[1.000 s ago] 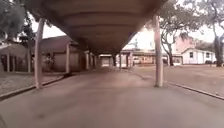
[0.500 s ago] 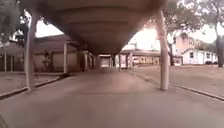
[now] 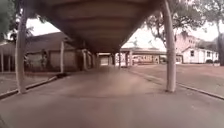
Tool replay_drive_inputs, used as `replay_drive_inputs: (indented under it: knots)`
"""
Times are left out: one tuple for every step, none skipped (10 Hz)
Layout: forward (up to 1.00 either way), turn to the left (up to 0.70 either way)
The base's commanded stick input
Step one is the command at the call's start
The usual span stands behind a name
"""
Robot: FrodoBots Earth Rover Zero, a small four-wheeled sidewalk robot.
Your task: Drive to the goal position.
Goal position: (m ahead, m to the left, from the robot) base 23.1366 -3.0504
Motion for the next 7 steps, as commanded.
replay_drive_inputs:
  knots:
    - [0.7, 0.0]
    - [0.7, 0.0]
    - [0.7, 0.0]
    - [0.7, 0.0]
    - [0.7, 0.0]
    - [0.7, 0.0]
    - [0.7, 0.0]
